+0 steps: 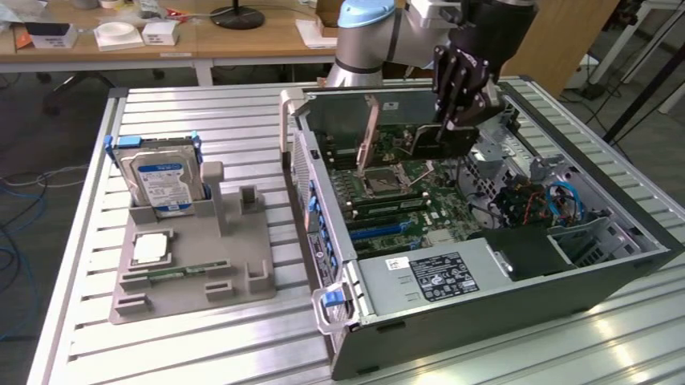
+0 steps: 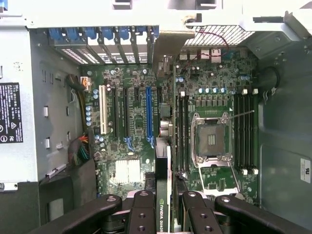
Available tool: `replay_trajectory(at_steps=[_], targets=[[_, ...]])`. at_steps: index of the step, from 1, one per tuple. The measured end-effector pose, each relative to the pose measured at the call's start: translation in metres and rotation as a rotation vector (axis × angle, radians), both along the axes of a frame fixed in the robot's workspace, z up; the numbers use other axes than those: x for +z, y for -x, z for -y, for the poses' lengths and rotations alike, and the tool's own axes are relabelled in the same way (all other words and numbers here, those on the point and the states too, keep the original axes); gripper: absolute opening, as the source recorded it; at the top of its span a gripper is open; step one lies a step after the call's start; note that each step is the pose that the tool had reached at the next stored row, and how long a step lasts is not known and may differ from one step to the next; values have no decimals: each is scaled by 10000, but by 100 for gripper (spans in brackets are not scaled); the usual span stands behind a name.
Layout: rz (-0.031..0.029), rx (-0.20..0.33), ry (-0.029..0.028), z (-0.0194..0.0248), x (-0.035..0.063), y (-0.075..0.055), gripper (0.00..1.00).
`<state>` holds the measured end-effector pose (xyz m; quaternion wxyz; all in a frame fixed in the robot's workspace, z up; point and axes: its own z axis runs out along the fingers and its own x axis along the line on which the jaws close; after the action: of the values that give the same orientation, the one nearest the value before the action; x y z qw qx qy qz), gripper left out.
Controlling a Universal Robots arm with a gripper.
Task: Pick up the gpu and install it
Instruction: 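Insert the gpu into the slot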
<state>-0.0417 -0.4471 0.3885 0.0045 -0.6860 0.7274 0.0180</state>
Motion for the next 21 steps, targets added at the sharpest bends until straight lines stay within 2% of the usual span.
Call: replay_trajectory(at_steps=[10,21], targets=[[0,67,1,0,-165,0,26],[-1,69,2,0,-186,0,26]])
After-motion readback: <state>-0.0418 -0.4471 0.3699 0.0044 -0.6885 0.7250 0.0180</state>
